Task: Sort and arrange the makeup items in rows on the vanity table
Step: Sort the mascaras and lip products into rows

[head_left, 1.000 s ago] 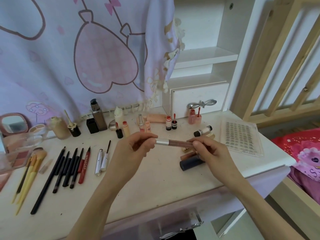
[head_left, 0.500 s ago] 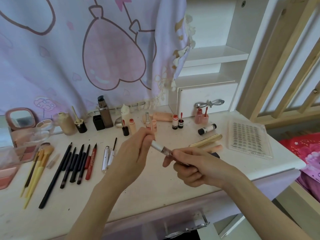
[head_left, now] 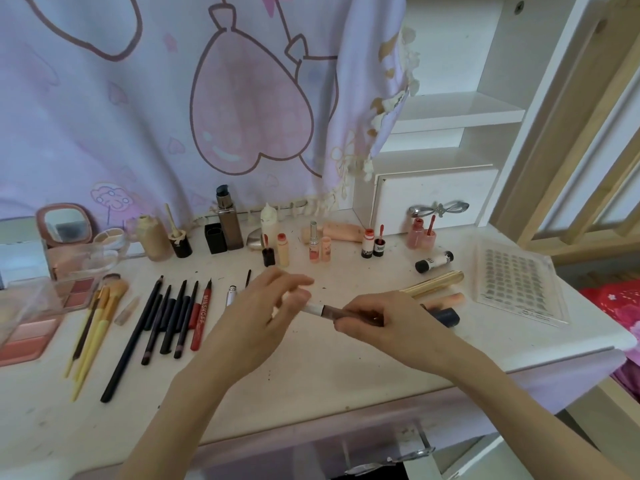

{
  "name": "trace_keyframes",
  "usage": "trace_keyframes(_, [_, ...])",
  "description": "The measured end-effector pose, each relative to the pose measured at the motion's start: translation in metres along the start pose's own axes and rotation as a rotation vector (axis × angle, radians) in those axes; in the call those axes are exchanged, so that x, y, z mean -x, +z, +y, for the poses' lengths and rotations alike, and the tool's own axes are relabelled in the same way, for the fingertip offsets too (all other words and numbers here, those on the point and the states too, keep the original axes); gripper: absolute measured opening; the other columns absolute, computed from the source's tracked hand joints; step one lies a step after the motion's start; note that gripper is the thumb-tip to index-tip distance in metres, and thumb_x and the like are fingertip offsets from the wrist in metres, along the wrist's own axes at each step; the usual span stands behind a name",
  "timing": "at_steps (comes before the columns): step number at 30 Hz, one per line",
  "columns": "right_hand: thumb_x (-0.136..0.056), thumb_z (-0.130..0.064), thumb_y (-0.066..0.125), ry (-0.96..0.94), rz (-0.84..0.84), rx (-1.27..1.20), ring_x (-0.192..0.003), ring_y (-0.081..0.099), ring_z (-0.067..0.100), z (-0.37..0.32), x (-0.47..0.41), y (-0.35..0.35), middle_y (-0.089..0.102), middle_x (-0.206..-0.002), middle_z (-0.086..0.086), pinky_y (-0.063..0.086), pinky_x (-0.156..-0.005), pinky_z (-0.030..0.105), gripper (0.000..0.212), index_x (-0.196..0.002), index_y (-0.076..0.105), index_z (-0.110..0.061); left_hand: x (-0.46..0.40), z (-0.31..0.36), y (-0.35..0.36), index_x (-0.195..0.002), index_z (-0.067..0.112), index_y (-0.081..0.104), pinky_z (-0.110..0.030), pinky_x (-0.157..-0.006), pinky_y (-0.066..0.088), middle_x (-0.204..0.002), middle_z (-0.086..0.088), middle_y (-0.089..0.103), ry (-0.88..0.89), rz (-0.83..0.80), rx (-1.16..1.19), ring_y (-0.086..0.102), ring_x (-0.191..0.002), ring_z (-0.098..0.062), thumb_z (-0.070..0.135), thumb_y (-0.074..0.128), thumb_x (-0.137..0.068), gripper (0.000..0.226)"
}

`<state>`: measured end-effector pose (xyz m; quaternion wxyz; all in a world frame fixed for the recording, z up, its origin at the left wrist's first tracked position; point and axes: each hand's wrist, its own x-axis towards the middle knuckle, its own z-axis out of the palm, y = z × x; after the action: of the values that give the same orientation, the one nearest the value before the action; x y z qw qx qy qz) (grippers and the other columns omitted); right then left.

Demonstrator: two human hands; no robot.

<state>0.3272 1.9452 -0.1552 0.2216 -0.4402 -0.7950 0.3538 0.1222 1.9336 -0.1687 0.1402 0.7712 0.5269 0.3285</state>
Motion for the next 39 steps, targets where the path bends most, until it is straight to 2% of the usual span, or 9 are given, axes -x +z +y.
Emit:
trace_keyframes(2, [-0.088, -0.037, 0.059, 0.071, -0.044, -0.206, -0.041, 0.035, 0.003, -0.001, -0.001, -0.003, 0.045, -0.046, -0.011, 0.028, -0.042, 0.014, 0.023, -0.083, 0.067, -0.016, 0.005, 0.004, -0.004, -0.098, 0.047, 0.044, -0.009, -0.07, 0.039, -0.095, 0.025, 0.048, 0.071, -0.049, 0.082, 0.049, -0.084, 0.004, 0.046, 0.047, -0.086, 0.013])
trace_keyframes(5, [-0.091, -0.03, 0.056, 0.124, -0.147, -0.437, -0.04, 0.029, 0.008, -0.003, -0.002, -0.005, 0.042, -0.048, -0.005, 0.024, -0.039, 0.016, 0.024, -0.085, 0.067, -0.009, 0.009, 0.002, -0.005, -0.087, 0.039, 0.048, -0.012, -0.066, 0.041, -0.078, 0.014, 0.054, 0.03, -0.022, 0.14, 0.048, -0.071, -0.005, 0.018, 0.061, -0.085, 0.025])
trace_keyframes(9, [-0.086, -0.027, 0.064, 0.049, -0.107, -0.223, -0.045, 0.045, -0.001, -0.007, -0.002, -0.001, 0.054, -0.052, -0.012, 0.032, -0.045, 0.008, 0.006, -0.087, 0.065, -0.021, 0.008, 0.002, -0.014, -0.07, 0.036, 0.052, -0.014, -0.051, 0.037, -0.055, 0.013, 0.054, -0.071, -0.056, 0.103, 0.048, -0.053, -0.002, 0.041, 0.039, -0.089, 0.023])
trace_keyframes(11, [-0.084, -0.028, 0.066, 0.05, -0.084, -0.171, -0.049, 0.05, -0.005, -0.007, -0.004, 0.001, 0.056, -0.055, -0.017, 0.033, -0.047, 0.004, 0.007, -0.087, 0.064, -0.023, 0.009, 0.0, -0.015, -0.083, 0.041, 0.052, -0.013, -0.055, 0.036, -0.069, 0.017, 0.056, -0.063, -0.095, 0.034, 0.05, -0.064, 0.004, 0.052, 0.038, -0.084, 0.017])
trace_keyframes(13, [-0.086, -0.033, 0.063, 0.06, -0.072, -0.15, -0.049, 0.049, -0.005, -0.008, -0.005, 0.0, 0.055, -0.053, -0.017, 0.033, -0.048, 0.005, 0.01, -0.088, 0.065, -0.023, 0.013, -0.003, -0.015, -0.097, 0.049, 0.043, -0.012, -0.06, 0.037, -0.083, 0.023, 0.051, -0.041, -0.15, 0.012, 0.048, -0.075, 0.004, 0.051, 0.051, -0.08, 0.019])
trace_keyframes(17, [-0.093, -0.037, 0.048, 0.031, -0.148, -0.13, -0.047, 0.04, 0.0, -0.011, -0.005, 0.001, 0.049, -0.052, -0.014, 0.032, -0.049, 0.01, 0.023, -0.087, 0.068, -0.029, 0.015, -0.003, -0.017, -0.081, 0.041, 0.047, -0.01, -0.06, 0.038, -0.068, 0.015, 0.052, -0.015, -0.155, 0.048, 0.045, -0.063, 0.002, 0.035, 0.055, -0.086, 0.011])
trace_keyframes(25, [-0.085, -0.03, 0.063, 0.002, -0.08, -0.113, -0.061, 0.047, 0.002, -0.009, -0.005, 0.005, 0.062, -0.078, -0.01, 0.042, -0.058, 0.019, 0.005, -0.09, 0.065, -0.031, 0.02, -0.001, -0.017, -0.09, 0.049, 0.041, -0.017, -0.058, 0.038, -0.076, 0.013, 0.049, 0.0, -0.156, 0.025, 0.042, -0.066, -0.003, 0.044, 0.06, -0.08, 0.022])
trace_keyframes(31, [-0.084, -0.031, 0.066, -0.025, -0.007, 0.081, -0.066, 0.052, 0.001, -0.008, -0.005, 0.005, 0.062, -0.083, -0.013, 0.043, -0.062, 0.015, 0.016, -0.095, 0.055, -0.035, 0.012, 0.002, -0.018, -0.081, 0.045, 0.045, -0.015, -0.053, 0.034, -0.067, 0.011, 0.051, -0.06, -0.158, -0.08, 0.045, -0.059, 0.001, 0.076, 0.026, -0.058, 0.042])
trace_keyframes(39, [-0.091, -0.037, 0.052, -0.094, -0.004, 0.161, -0.07, 0.053, 0.004, -0.007, -0.004, 0.004, 0.064, -0.079, -0.008, 0.041, -0.064, 0.016, 0.021, -0.1, 0.067, -0.025, 0.017, 0.005, -0.016, -0.083, 0.047, 0.038, -0.01, -0.059, 0.037, -0.062, 0.011, 0.045, 0.041, -0.148, -0.072, 0.044, -0.063, 0.003, 0.039, 0.055, -0.086, 0.019])
